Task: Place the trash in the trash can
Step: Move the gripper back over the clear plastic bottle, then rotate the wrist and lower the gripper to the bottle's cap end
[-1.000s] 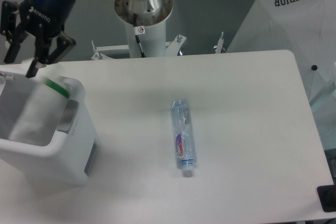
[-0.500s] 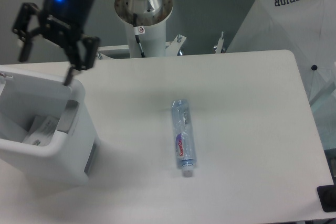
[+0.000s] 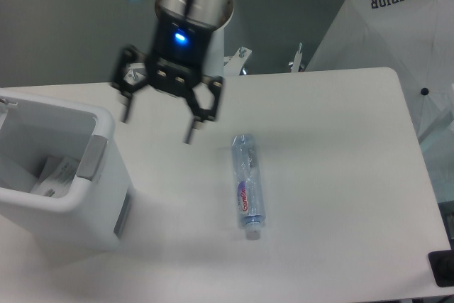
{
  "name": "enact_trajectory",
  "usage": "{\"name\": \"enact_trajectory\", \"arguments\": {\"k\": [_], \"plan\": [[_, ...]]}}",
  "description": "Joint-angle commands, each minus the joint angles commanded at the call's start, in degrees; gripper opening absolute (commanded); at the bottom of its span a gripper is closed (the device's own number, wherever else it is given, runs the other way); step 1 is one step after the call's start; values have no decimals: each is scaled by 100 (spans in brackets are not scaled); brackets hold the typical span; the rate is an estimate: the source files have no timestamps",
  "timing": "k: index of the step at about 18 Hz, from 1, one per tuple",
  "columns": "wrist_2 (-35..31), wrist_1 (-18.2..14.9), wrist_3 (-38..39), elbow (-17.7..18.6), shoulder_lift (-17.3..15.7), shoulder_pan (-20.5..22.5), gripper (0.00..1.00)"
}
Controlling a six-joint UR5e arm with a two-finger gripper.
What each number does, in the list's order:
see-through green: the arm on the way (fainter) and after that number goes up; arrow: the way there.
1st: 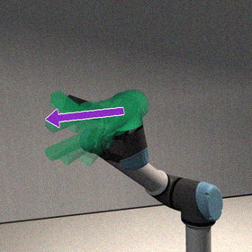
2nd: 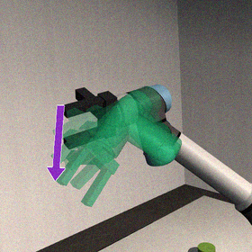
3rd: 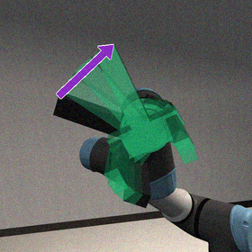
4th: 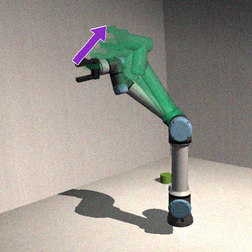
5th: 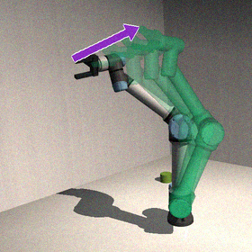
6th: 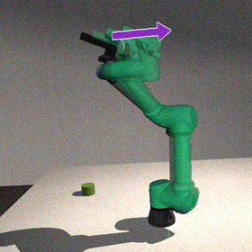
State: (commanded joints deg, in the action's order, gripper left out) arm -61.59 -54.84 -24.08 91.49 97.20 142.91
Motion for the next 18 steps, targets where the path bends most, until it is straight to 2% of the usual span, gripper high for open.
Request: {"name": "enact_trajectory", "arguments": {"k": [4,6,8,11,13,14,18], "plan": [[-432,-53,-17,-114,544,132,100],[-607,-97,-26,-315,896,124,100],[-836,-455,-26,-640,1256,124,100],[-1231,-1412,-26,-1482,1915,97,100],[-1530,-1826,-26,-1853,2232,53,100],[-1609,-1933,-26,-1924,2329,18,100],[-1996,-1978,-26,-2021,2672,-8,100]]}}
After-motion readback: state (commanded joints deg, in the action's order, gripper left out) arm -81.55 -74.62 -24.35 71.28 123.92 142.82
